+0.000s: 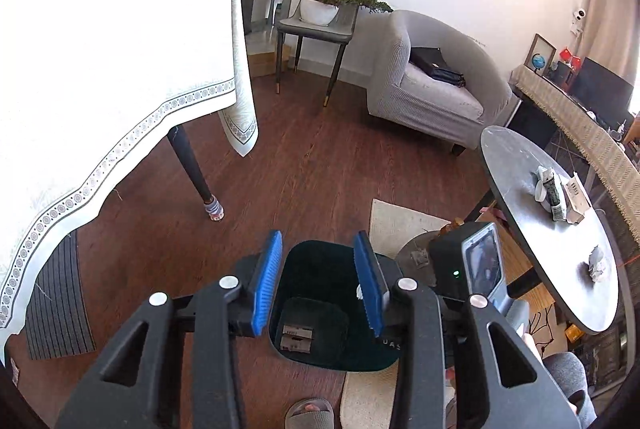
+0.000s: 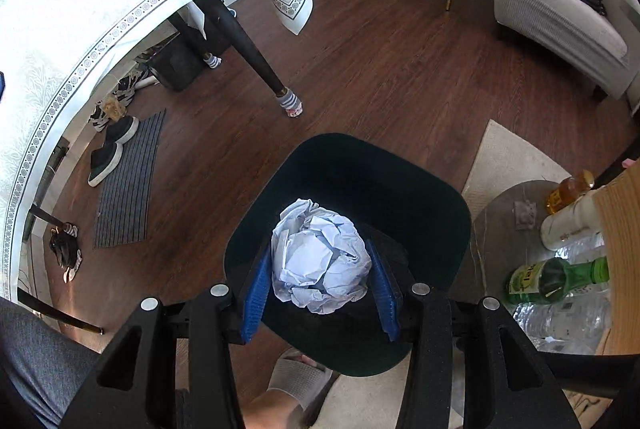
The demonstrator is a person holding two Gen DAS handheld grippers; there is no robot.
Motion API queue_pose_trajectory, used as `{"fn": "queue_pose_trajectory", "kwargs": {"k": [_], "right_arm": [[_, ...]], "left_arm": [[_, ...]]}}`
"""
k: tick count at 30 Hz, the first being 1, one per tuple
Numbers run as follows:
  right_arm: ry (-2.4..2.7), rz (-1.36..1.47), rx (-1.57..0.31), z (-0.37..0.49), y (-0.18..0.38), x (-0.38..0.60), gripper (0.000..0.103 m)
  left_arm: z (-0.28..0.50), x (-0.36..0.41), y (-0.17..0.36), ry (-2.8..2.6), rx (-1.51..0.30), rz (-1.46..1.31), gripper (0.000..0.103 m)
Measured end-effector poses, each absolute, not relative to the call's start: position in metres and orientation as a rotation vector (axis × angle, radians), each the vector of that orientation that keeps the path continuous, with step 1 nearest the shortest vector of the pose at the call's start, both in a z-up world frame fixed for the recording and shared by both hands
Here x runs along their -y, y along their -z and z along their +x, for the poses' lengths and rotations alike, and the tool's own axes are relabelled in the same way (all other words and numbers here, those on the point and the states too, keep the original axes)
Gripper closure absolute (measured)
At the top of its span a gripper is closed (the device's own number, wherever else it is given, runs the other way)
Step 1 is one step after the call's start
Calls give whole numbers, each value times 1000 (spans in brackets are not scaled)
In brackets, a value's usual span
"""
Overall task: Collect trash
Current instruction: 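Carry both items over the green bin and open both tools, then move both tools back toward the table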
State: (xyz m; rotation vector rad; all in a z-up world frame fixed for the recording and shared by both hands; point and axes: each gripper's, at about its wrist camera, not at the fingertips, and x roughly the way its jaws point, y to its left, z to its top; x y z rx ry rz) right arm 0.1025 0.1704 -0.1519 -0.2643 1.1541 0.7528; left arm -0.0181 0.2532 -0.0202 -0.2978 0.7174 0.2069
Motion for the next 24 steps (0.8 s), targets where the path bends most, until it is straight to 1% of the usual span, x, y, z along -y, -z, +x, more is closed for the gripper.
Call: {"fn": "queue_pose_trajectory", "kwargs": {"k": [7, 8, 9, 11, 12, 15, 17, 18, 19, 24], "right_arm": [[-724, -316, -1205, 102, 184, -180, 55], [-714, -322, -1207, 103, 188, -180, 52], [-702, -326, -1209, 103, 191, -182, 45], [-694, -320, -1214, 103, 194, -183, 41], [-696, -321, -1212, 103, 194, -183, 41], [-709, -338, -1187, 101, 188, -185, 41], [-726, -334, -1162, 101, 179, -184, 41], [-734, -330, -1148, 101, 174, -182, 41], [-740, -328, -1134, 101, 169, -181, 41], [-777, -315, -1043, 97, 132, -174, 41]], "left_arm": [[-22, -248, 3, -180, -683, -318, 64], [-23, -248, 1, -175, -679, -328, 64], [-23, -247, -1, -169, -672, -334, 64], [-23, -246, -3, -167, -665, -332, 64], [-23, -246, -4, -167, -661, -328, 64], [-21, -245, -7, -168, -649, -312, 64], [-23, -243, -9, -177, -633, -293, 61], [-24, -242, -10, -178, -627, -285, 58], [-24, -242, -11, -181, -621, -280, 57], [-26, -245, -14, -184, -602, -280, 56]]}}
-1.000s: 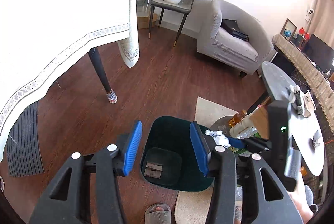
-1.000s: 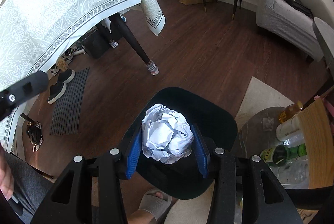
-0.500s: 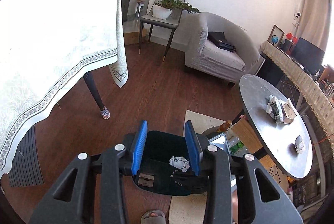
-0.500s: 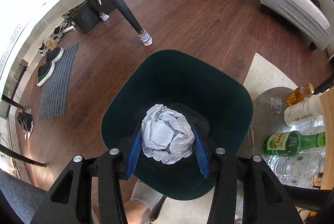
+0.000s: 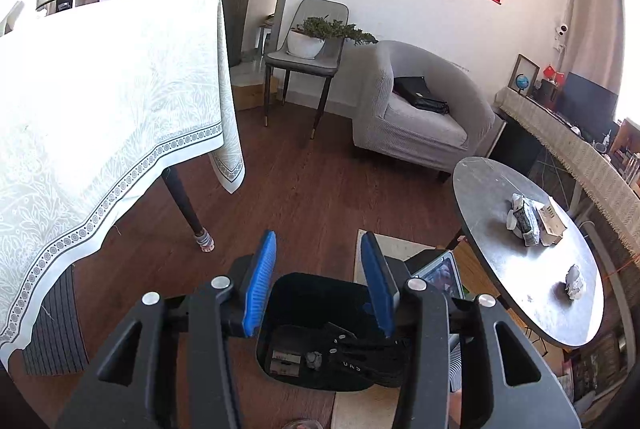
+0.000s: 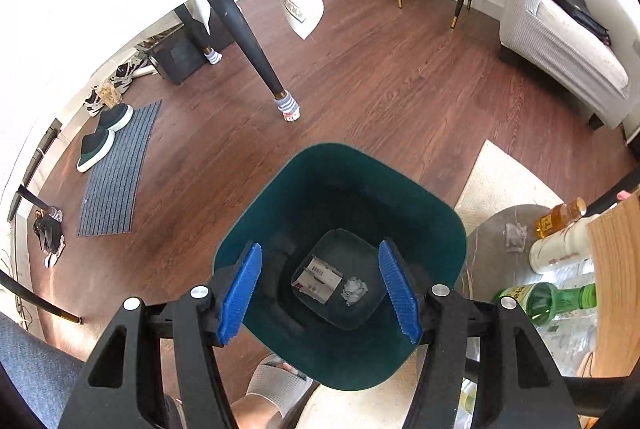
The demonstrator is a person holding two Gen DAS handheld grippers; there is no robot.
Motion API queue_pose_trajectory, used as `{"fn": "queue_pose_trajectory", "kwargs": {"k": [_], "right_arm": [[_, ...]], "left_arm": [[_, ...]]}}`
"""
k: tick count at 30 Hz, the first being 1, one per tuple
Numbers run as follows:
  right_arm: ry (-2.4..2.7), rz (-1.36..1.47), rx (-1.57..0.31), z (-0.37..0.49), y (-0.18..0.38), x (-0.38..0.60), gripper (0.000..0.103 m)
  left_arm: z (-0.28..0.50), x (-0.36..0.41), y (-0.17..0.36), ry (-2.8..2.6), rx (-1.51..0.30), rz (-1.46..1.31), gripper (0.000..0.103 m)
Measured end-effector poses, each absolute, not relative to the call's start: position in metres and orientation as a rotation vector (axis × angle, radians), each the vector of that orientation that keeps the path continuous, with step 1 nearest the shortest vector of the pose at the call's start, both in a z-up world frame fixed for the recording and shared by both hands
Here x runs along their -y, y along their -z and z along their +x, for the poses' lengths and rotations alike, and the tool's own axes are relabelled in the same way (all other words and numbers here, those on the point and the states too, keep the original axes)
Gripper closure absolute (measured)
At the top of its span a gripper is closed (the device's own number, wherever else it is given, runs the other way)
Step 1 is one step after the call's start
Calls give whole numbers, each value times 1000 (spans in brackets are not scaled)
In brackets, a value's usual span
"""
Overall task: Collect trash
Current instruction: 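Move both tools back toward the table, then grasp the second paper ball with right tool while left tool grasps the Face tissue pack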
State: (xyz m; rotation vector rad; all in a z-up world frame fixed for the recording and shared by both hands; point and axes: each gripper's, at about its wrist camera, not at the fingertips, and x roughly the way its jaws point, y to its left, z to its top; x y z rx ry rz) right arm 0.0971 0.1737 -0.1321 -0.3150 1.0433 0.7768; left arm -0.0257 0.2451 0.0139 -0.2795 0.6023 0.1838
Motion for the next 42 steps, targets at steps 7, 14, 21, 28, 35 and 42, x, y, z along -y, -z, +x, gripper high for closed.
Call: {"fn": "queue_pose_trajectory", "kwargs": {"k": [7, 14, 21, 28, 35, 42], "right_arm": [[-816, -269, -895, 87, 73, -152, 41], [-798, -230, -758, 80, 16, -113, 41], [-719, -213, -676, 77, -17, -54, 39], [-588, -193, -639, 74, -32, 23, 29], [-437, -147, -630, 75, -32, 101, 21], [-365, -102, -679, 79, -13, 146, 20]], "left_arm": [[-31, -255, -20, -217, -563, -324, 54], [-23, -250, -33, -189, -521, -334, 44], [1, -214, -37, -120, -509, -288, 37], [30, -158, -36, -16, -527, -180, 27], [55, -105, -27, 55, -557, -15, 20], [74, -64, -19, 122, -571, 82, 13]]}}
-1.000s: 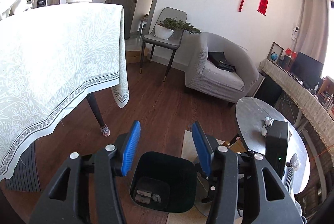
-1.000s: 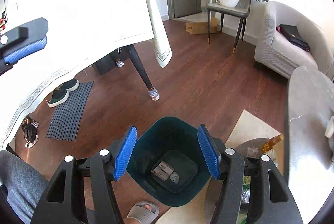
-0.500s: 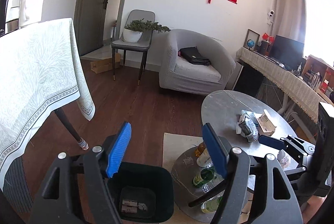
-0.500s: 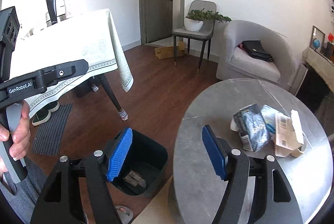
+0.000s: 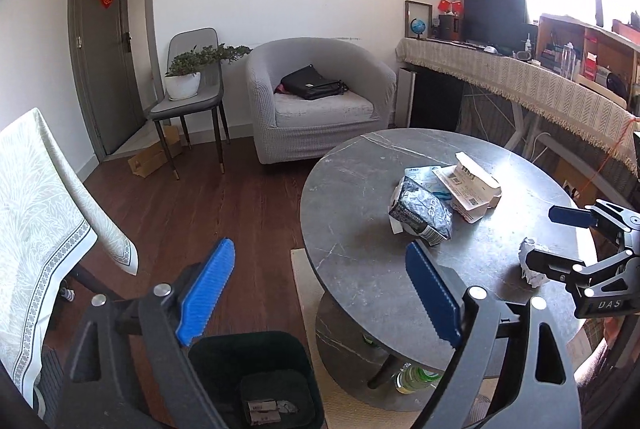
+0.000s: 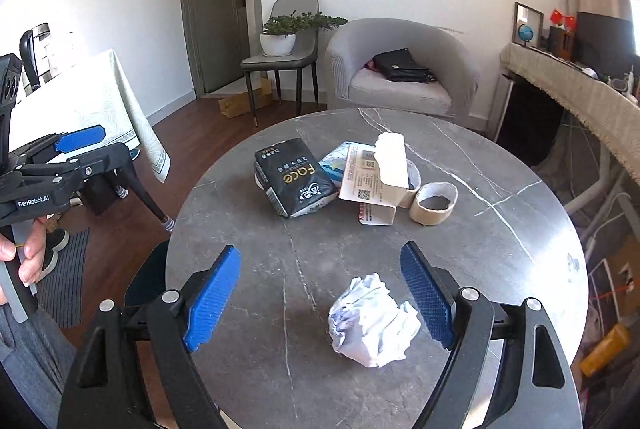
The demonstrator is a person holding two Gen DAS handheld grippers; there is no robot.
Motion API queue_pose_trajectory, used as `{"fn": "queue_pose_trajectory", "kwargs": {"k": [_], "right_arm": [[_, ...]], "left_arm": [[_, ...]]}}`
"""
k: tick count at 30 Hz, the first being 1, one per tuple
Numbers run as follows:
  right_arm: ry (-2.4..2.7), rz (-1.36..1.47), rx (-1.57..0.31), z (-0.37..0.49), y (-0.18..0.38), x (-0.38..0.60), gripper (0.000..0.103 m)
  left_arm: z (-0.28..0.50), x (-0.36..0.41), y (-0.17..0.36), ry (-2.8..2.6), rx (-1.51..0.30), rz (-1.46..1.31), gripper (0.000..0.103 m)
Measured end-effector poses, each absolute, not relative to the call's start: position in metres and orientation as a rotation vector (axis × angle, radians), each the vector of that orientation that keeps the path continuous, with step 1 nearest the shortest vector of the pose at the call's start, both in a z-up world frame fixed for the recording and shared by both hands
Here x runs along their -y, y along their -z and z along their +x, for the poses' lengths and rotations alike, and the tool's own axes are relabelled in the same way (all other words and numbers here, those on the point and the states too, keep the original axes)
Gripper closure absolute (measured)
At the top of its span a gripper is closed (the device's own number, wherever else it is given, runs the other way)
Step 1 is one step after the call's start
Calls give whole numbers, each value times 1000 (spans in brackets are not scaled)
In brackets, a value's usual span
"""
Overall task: Collect trash
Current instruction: 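Grasp the second paper ball with right tool while left tool grasps the Face tissue pack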
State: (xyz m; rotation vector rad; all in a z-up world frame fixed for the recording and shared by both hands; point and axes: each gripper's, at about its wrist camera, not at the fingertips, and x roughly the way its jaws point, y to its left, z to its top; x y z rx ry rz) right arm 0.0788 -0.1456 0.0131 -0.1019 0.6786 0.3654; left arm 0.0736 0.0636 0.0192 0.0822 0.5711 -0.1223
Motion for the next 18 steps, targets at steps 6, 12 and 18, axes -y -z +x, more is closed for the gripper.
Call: {"fn": "queue_pose_trajectory", "kwargs": {"k": [6, 12, 18], "right_arm": [[-370, -74, -723, 83, 4, 163, 20], [-372, -72, -764, 93, 22, 166, 26], [-385, -12, -788, 101, 26, 178, 48]], "left_arm": [[87, -29, -16, 157, -545, 192, 11], [107, 1, -6, 250, -578, 228, 11], [130, 28, 10, 269, -620, 279, 11]]}}
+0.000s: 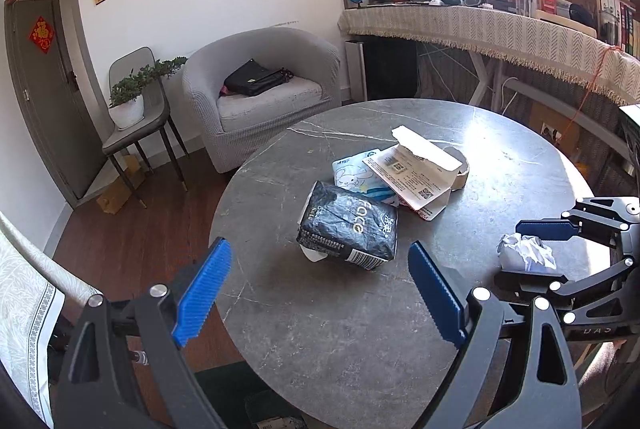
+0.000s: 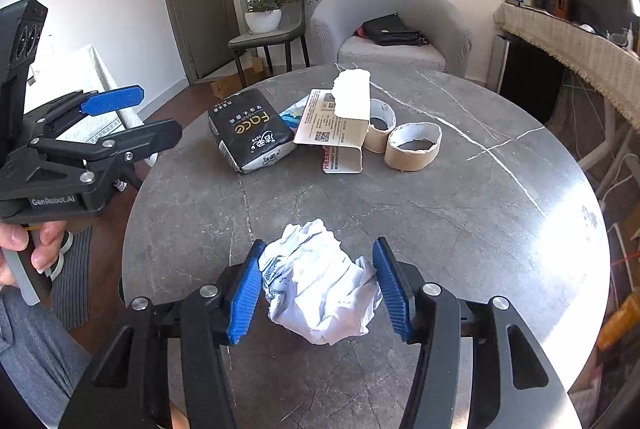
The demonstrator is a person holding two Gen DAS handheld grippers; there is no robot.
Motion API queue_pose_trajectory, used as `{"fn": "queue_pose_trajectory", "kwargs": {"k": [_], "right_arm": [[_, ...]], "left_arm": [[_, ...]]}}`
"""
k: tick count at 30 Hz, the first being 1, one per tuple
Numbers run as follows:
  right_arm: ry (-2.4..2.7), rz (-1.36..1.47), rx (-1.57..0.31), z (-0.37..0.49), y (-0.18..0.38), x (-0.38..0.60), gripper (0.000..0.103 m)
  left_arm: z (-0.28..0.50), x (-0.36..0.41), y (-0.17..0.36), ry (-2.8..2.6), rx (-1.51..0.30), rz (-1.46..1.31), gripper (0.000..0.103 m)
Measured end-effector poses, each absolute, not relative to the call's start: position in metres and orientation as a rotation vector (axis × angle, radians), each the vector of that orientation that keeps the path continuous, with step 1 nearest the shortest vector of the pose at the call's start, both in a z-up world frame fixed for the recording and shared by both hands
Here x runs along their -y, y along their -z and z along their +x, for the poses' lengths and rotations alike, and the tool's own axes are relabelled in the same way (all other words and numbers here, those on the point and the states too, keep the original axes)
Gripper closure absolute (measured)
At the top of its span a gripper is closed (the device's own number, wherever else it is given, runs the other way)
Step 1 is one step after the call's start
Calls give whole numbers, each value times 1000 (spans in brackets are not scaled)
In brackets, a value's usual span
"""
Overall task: Collect trash
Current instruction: 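Grasp the second paper ball with right tool while left tool grasps the Face tissue pack, then carry both items over the bin and open both tools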
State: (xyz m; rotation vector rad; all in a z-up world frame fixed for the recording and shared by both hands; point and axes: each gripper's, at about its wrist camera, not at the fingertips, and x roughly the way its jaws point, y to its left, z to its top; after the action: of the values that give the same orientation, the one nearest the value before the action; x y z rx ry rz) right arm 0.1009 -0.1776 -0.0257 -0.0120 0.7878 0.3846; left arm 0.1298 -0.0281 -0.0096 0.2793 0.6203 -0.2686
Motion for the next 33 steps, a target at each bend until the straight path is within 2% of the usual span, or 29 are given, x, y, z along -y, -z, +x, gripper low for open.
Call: {"fn": "queue_pose_trajectory", "kwargs": {"k": [9, 24, 27, 31, 33], "right_arm": [[-371, 82, -742, 96, 16, 209, 49], [-391, 144, -755, 98, 18, 225, 49], [-399, 136, -758, 98, 20, 222, 49], [-405, 129, -768, 98, 23, 218, 49], [-407, 128, -766, 99, 22, 216, 49]], "left_arm": [[154, 54, 42, 283, -675, 433, 11], [184, 69, 59, 277, -715, 490, 12], [187, 69, 59, 281, -722, 484, 15], [191, 64, 59, 269, -733, 469, 27], [192, 63, 58, 267, -735, 458, 29]]}}
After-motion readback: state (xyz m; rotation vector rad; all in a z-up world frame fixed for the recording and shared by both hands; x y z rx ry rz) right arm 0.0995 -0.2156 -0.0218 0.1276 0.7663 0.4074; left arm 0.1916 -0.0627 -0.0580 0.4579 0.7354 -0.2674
